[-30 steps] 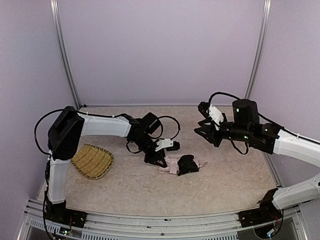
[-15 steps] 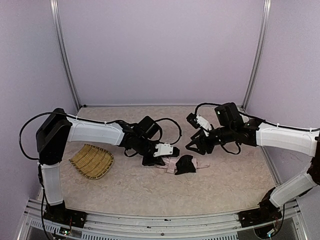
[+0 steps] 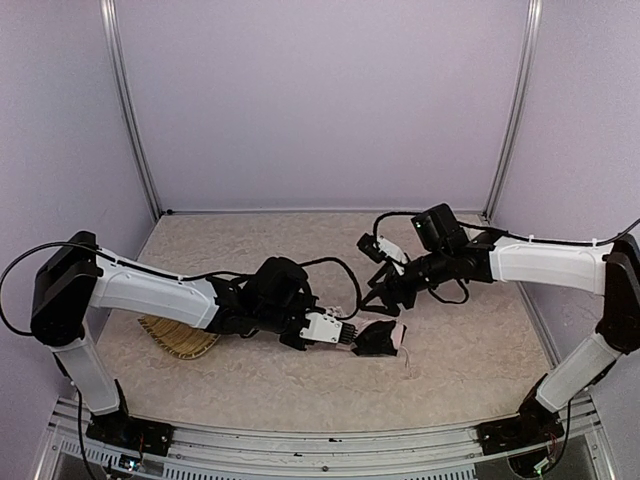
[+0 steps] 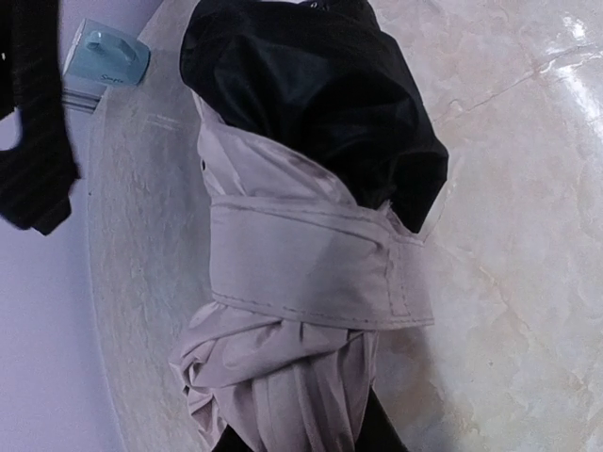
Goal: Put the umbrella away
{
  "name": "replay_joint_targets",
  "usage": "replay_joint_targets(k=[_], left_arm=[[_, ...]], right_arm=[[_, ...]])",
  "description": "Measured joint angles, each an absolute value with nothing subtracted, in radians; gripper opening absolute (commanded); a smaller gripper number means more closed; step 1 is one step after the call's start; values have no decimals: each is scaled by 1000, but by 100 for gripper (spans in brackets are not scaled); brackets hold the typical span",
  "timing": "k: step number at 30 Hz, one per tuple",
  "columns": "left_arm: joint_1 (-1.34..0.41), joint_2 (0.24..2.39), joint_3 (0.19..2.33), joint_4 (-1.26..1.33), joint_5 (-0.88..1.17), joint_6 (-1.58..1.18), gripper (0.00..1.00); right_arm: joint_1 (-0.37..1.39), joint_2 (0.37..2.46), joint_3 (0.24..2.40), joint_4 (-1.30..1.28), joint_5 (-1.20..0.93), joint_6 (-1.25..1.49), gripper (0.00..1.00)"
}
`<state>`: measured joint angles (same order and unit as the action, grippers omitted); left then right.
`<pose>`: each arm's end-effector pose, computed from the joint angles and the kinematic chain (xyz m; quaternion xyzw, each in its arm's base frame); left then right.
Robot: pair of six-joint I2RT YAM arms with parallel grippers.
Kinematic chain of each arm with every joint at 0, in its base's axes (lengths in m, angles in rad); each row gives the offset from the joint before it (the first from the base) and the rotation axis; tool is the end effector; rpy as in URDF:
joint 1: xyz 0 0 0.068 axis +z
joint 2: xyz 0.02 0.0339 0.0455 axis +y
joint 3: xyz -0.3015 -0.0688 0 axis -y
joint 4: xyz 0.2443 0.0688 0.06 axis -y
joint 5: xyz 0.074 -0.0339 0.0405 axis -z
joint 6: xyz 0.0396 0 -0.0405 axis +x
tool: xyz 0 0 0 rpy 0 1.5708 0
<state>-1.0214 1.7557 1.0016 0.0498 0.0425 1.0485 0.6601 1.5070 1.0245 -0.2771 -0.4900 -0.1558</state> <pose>0.1976 -0.3259 0.2128 0.7848 0.4556 -0.0136 0.4199 0.2445 0.2134 0.2792 -0.4415 0.7803 0.3113 0.3151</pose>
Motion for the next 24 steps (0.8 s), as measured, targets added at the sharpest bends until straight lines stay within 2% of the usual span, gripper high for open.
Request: replay_joint_targets(k=[1,4,8,12,17,24], left_arm=[[-1019,1757,1008,46,43,1048,0],[-1008,1770,1054,-6,54,1015,0],[-941,1911,1317,-234,202,881,0],[-826,2046,1530,-429,451,709,0],[-734,2123,1545,-586,670,527,0],[-743,2219,1545,-675,907,373,0]], right_arm=[[660,1523,1027,-278,-511,-158,92],[661,1591,1045,-289,-565,-178,90],[661,1599,1046,-302,-516,-170,93],[628,1501,1038,-274,-397,-133,93],[653,1321,964,-168,-268,-161,90],[952,1193,614,81,-83,-508,99]])
